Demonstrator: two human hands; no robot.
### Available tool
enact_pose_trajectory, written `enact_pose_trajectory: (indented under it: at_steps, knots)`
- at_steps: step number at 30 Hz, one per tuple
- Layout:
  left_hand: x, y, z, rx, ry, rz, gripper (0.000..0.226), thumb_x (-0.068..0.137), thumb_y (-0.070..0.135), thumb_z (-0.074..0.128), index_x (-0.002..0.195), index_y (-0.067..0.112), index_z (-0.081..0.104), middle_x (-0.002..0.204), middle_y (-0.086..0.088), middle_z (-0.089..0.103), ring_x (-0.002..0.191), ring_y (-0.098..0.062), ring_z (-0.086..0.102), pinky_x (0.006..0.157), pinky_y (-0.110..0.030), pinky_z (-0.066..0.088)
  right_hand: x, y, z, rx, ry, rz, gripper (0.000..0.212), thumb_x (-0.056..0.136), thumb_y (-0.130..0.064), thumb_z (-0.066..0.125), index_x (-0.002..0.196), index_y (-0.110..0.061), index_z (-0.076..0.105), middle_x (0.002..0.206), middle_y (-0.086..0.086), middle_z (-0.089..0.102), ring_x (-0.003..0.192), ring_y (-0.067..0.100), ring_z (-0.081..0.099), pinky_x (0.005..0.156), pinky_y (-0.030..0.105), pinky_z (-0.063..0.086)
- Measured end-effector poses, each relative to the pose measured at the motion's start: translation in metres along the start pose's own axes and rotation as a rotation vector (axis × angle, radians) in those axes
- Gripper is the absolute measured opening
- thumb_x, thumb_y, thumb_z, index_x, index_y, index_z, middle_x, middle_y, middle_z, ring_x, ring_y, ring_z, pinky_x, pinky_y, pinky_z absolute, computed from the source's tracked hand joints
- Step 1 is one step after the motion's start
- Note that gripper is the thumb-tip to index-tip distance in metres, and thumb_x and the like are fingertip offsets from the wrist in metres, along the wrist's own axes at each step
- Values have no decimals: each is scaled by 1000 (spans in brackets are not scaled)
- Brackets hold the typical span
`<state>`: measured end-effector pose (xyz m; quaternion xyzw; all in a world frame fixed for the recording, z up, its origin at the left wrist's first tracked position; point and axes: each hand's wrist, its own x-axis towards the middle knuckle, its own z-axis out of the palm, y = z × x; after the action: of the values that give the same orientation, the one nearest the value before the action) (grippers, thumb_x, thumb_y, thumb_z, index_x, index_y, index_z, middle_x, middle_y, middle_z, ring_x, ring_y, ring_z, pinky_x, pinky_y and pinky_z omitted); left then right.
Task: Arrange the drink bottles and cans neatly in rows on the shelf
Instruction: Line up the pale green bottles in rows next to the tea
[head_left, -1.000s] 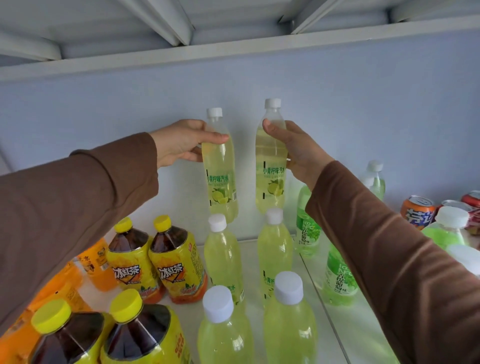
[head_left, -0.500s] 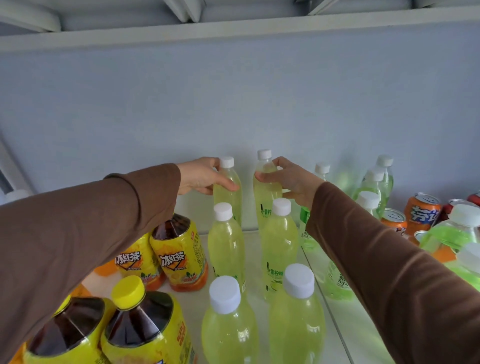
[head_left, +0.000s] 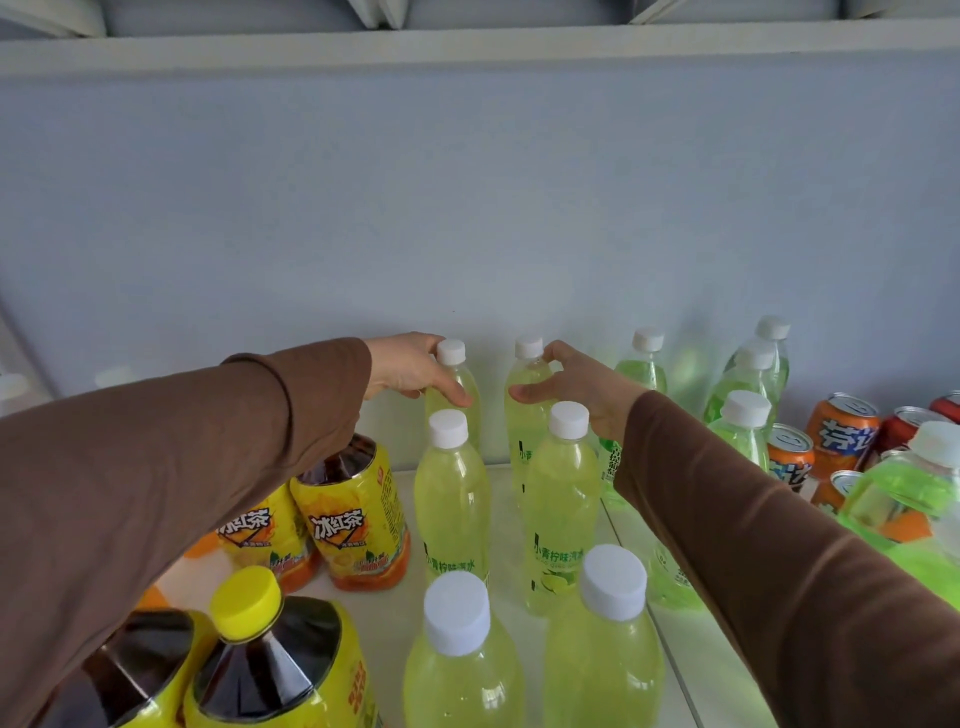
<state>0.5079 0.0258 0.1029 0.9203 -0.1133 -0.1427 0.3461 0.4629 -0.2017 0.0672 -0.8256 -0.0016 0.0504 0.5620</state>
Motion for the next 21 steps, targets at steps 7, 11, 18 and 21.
enact_pose_trajectory:
  at_steps: [7,11,18,21]
  knots:
    - [6,4,-6,70,-73,-13,55,75,27,87,123,20,61,120,-3,62,103,-17,56,88,-30,50,1,0,-5,-40,-22,38,60,85,-24,82,134,-23,47,107,-1,57,98,22,59,73,30,48]
    - [5,8,-12,33,-121,-42,56,77,28,85,127,20,60,115,-4,60,96,-18,54,93,-30,51,1,0,-7,-95,-12,43,66,83,-26,84,137,-24,47,118,3,57,114,29,57,90,38,51]
    - [0,8,-15,48,-147,-48,50,80,23,84,124,18,63,130,-9,65,125,-23,59,108,-35,48,-3,2,-4,-100,23,37,59,86,-25,82,132,-21,45,101,1,58,98,25,58,88,37,50]
    - [-1,9,-15,44,-142,-59,46,81,23,83,122,17,63,126,-6,68,122,-20,61,105,-32,48,-5,1,-3,-116,29,39,60,86,-27,81,132,-22,43,100,1,58,97,25,59,89,38,50]
